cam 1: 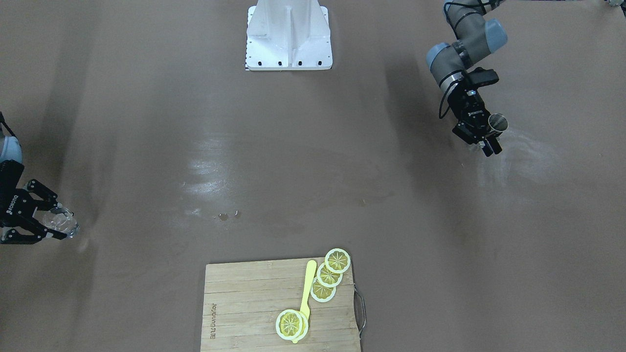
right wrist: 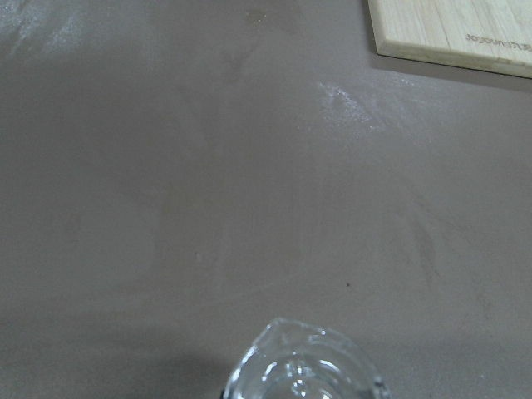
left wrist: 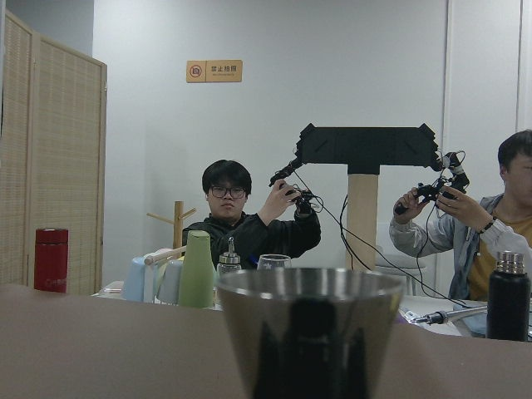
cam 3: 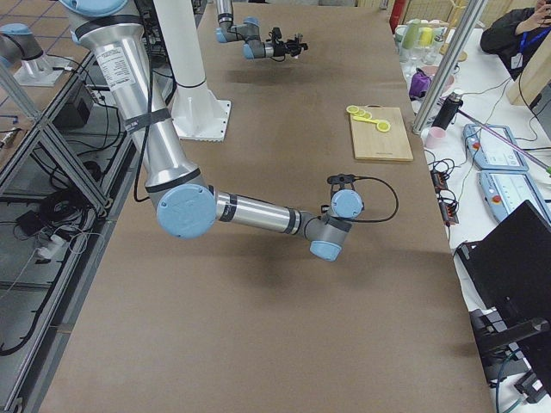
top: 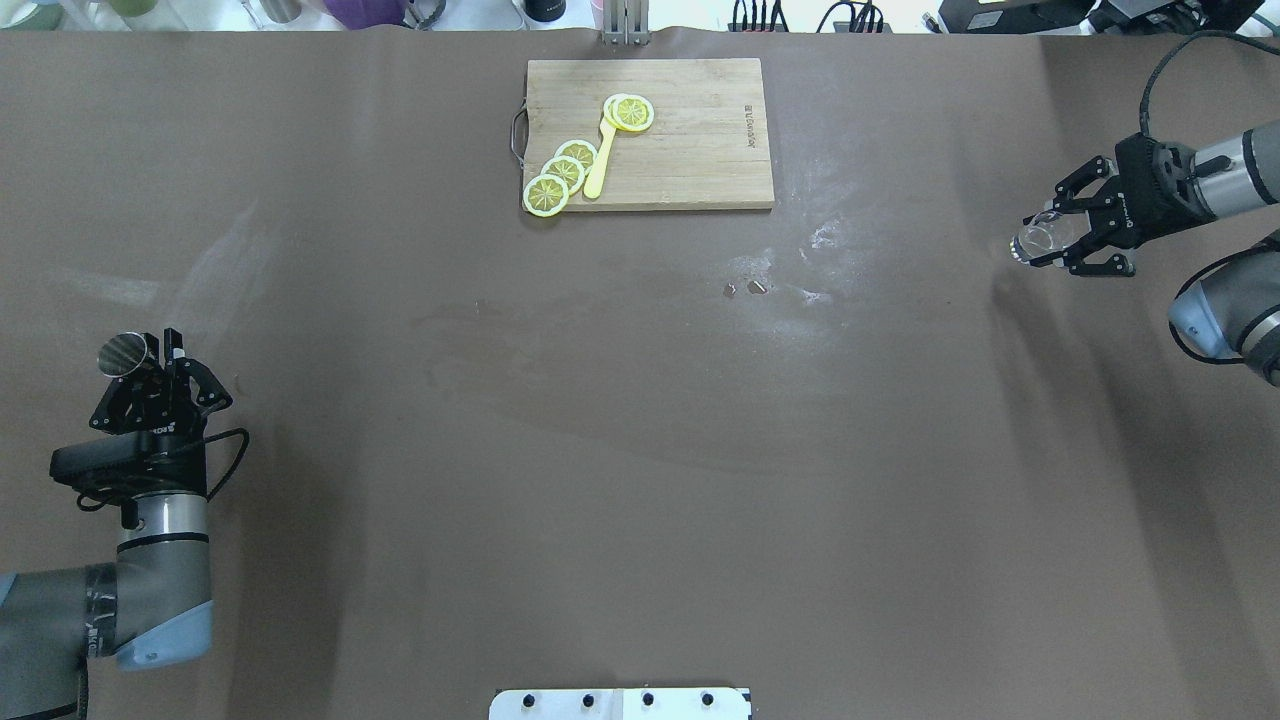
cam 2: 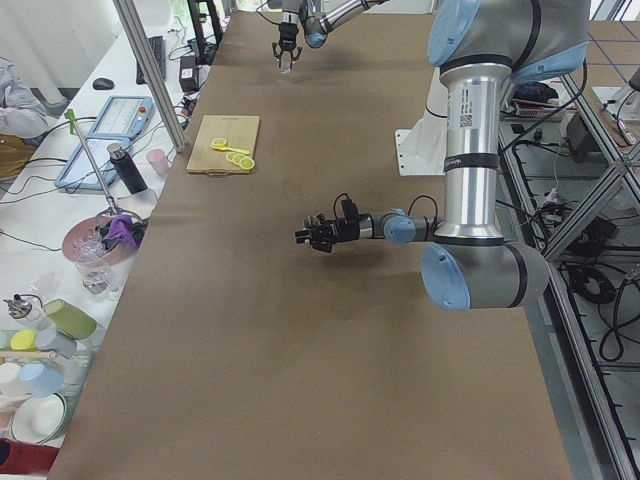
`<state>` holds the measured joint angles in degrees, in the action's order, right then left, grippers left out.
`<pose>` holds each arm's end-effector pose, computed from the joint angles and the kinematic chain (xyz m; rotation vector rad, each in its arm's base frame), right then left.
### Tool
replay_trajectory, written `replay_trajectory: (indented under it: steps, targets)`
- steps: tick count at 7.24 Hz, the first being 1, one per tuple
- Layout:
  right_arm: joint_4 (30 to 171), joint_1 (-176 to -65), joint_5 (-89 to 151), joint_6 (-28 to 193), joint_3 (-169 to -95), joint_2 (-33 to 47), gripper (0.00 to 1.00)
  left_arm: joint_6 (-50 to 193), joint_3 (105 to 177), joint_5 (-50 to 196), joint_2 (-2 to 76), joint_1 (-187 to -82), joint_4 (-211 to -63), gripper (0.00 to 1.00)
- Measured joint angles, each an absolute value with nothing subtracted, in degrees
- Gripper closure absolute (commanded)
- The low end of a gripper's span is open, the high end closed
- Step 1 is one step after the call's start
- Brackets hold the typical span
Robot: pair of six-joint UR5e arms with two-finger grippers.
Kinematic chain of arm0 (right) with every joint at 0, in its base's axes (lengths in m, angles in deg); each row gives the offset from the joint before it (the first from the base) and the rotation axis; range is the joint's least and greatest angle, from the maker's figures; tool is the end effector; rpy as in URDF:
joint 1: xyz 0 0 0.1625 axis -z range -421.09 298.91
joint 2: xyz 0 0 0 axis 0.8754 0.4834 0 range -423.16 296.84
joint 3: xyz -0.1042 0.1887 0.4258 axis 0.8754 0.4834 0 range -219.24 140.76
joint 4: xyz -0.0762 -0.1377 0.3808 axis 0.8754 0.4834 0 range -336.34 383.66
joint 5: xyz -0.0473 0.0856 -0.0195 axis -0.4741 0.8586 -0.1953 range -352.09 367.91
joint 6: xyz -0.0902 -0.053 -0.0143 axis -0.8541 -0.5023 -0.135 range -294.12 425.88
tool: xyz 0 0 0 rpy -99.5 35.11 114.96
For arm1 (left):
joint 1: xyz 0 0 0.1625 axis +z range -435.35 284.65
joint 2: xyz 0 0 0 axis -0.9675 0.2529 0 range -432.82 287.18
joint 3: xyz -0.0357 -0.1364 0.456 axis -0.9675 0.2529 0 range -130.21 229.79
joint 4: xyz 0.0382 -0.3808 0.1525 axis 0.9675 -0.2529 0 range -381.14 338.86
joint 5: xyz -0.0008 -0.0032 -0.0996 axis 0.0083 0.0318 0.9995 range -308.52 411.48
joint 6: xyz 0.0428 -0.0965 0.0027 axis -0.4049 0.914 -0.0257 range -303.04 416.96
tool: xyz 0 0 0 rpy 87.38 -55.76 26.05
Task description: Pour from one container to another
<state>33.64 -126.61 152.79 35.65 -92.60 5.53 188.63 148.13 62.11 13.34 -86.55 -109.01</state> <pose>-0.2254 -0.6084 0.6459 1.1675 -0.8630 -1.3324 0.4023 -0.3213 0.6235 1.3716 0.4105 -0.7945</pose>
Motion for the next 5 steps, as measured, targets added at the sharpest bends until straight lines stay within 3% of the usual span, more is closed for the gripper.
replay_trajectory:
  steps: [4,5]
  targets:
    - [32.3,-126.1,152.8,35.7,-91.7,5.2,1.0,192.2,144.0,63.7,15.1,-86.9,-108.9,1.0]
    - [31.1,-125.8,152.9,35.7,-91.5,5.2,1.0,192.5,143.2,63.7,15.4,-86.9,-108.9,0.81]
